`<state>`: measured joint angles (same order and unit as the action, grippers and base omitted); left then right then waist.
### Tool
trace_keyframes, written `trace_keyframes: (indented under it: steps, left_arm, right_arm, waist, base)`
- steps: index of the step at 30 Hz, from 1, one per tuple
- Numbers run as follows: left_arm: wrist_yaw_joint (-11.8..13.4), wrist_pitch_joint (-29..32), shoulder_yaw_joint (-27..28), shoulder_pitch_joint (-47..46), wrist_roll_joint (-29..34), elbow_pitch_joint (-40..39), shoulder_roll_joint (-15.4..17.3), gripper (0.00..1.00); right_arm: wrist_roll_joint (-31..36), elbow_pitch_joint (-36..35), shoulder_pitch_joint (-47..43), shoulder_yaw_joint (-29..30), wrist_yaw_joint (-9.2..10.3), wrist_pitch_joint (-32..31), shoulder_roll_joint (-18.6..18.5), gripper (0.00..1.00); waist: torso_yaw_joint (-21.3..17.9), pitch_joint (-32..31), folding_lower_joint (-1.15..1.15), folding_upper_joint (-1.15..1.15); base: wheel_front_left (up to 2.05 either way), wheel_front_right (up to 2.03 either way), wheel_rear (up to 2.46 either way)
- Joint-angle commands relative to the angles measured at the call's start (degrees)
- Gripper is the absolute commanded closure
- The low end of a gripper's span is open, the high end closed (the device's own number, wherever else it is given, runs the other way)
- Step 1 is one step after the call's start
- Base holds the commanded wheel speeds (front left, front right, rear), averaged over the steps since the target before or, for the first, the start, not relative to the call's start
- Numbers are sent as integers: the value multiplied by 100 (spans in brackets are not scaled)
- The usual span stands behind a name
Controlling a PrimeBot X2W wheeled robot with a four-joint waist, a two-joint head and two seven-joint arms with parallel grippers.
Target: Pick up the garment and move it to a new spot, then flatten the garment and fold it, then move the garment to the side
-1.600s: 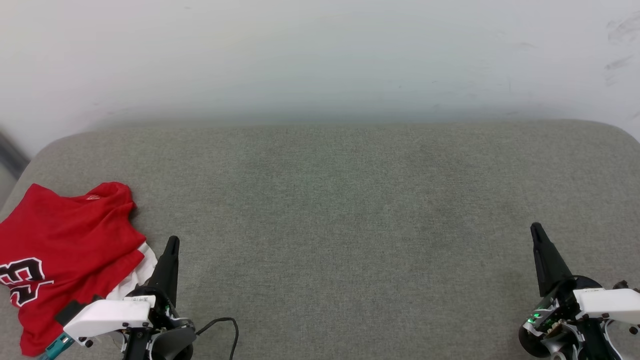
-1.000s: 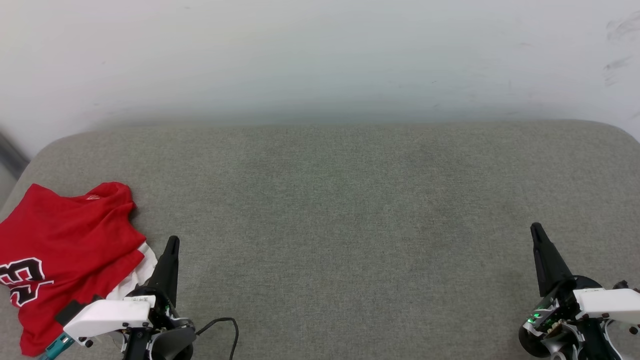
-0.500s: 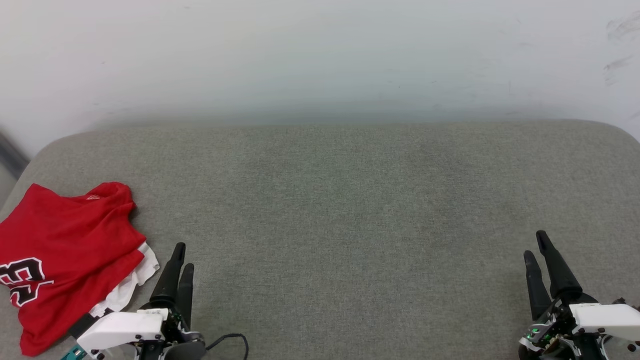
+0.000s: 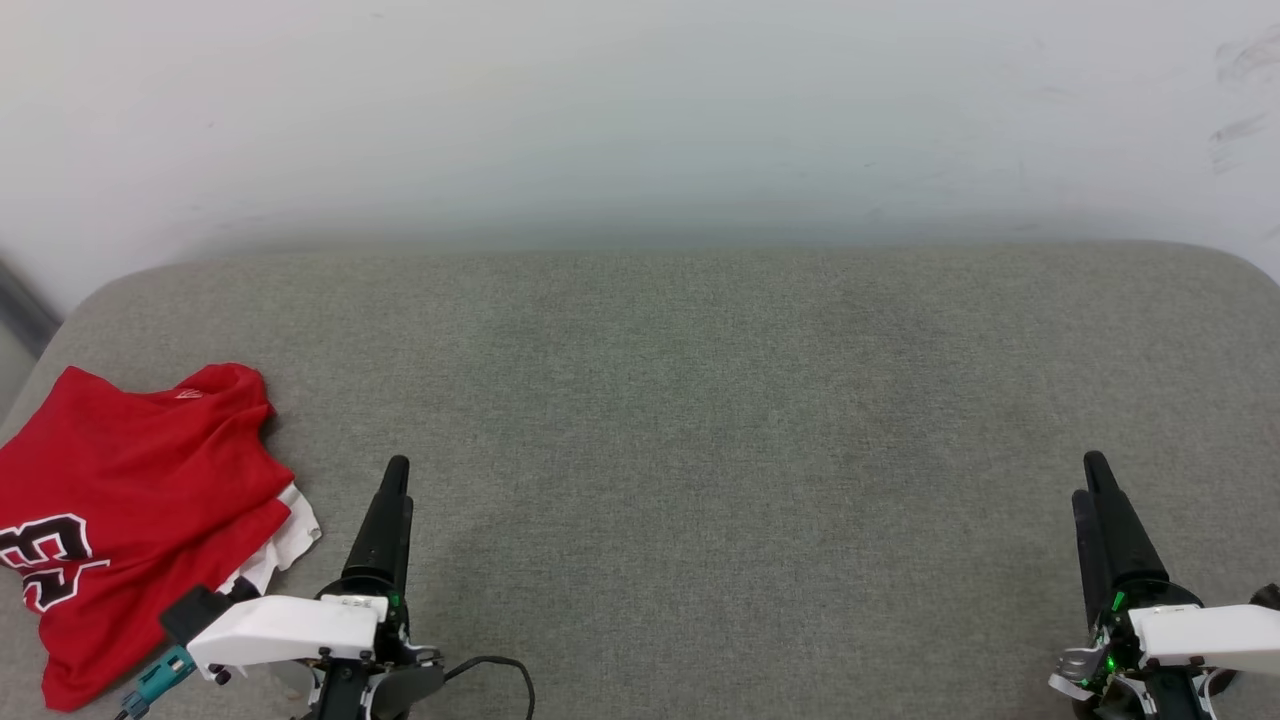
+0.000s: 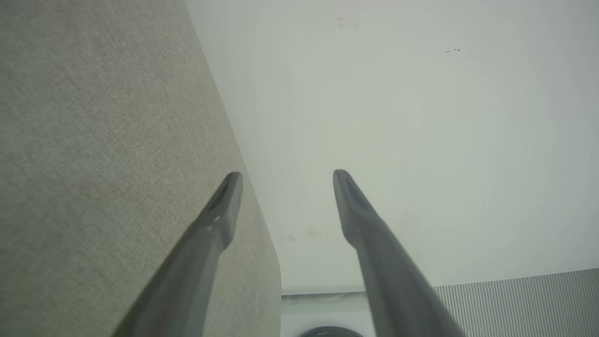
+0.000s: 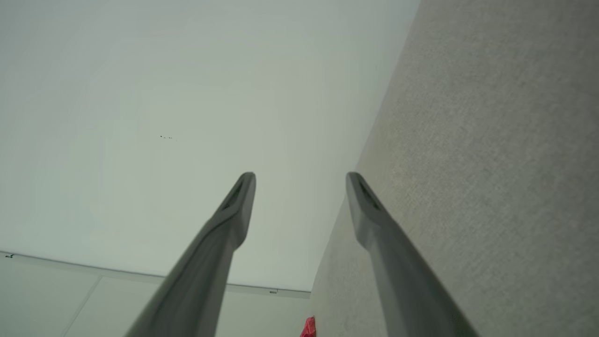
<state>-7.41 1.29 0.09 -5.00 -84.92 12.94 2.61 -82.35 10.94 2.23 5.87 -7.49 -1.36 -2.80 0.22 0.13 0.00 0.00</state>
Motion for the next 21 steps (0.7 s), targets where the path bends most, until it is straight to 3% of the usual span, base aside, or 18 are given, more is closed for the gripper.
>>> trace_keyframes:
  steps: [1,21]
  left_arm:
    - [-9,-64,-80,-179,228,-137,18,0]
    - [60,-503,-465,-258,3122,-336,23,0]
  right_arm:
    - [318,-189,40,-10,0,73,-15,0]
    - [3410,-608,-179,-228,0,476,-20,0]
  waist:
    - [5,-3,0,0]
    - [29,-24,0,0]
  base:
    - [0,0,0]
    - [0,0,0]
